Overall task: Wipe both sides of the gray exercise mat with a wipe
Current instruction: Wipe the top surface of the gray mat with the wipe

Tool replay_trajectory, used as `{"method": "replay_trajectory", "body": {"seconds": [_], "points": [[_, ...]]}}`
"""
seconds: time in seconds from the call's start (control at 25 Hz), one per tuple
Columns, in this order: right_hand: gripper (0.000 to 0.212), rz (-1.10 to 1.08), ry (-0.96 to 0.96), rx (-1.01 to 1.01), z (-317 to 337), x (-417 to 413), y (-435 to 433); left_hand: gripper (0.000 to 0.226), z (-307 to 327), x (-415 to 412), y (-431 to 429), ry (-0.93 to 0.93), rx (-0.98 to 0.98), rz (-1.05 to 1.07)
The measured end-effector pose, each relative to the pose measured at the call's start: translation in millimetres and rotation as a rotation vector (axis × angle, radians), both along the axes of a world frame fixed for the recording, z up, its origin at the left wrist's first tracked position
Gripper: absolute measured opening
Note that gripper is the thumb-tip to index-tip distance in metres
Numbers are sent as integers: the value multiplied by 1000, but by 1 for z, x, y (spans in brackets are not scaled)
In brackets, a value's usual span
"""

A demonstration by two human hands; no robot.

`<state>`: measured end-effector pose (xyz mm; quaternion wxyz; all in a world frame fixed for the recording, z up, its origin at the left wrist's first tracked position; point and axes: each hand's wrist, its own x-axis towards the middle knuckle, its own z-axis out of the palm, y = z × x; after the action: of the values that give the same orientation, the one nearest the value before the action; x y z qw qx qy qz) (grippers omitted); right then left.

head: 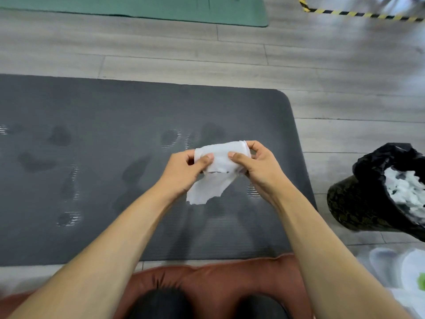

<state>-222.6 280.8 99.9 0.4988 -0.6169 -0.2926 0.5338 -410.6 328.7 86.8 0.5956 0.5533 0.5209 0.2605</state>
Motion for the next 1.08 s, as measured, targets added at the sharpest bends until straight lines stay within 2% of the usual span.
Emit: {"method": "replay_trajectory", "body": {"seconds": [0.12, 0.16, 0.24, 0.28, 0.36, 0.44, 0.52, 0.64, 0.68, 0.76, 0.84, 0.96, 1.08], "points": [[50, -65, 66, -36, -8, 21, 8, 36, 2, 13, 2, 97, 116, -16], [49, -80, 52, -35, -10, 27, 10, 36, 4, 17, 3, 103, 111, -26], [33, -67, -2, -20, -15, 36, 18, 25, 6, 23, 4, 15, 22, -65], [22, -52, -27, -27, -18, 40, 21, 29, 5, 26, 4, -45, -39, -93], [11, -24, -22, -71, -22, 47, 27, 62, 0, 32, 4, -82, -53, -138], [15, 49, 38, -103, -24, 58, 28, 83, -7, 41, 3, 10, 24, -136], [26, 174, 63, -112, -29, 69, 26, 71, -15, 50, 5, 110, 135, -66], [44, 340, -166, -189, -46, 78, 20, 43, -27, 60, 11, 246, 240, -3], [41, 373, -288, -213, -54, 78, 18, 29, -31, 62, 12, 288, 277, -14], [18, 371, -519, -222, -67, 80, 17, 3, -37, 67, 14, 380, 382, -55], [4, 316, -582, -172, -73, 86, 15, 7, -43, 71, 16, 396, 425, -80], [11, 230, -322, -30, -78, 97, 15, 20, -43, 74, 26, 229, 299, -110], [29, 161, -8, -2, -85, 100, 16, 25, -47, 83, 35, 186, 315, -49]]}}
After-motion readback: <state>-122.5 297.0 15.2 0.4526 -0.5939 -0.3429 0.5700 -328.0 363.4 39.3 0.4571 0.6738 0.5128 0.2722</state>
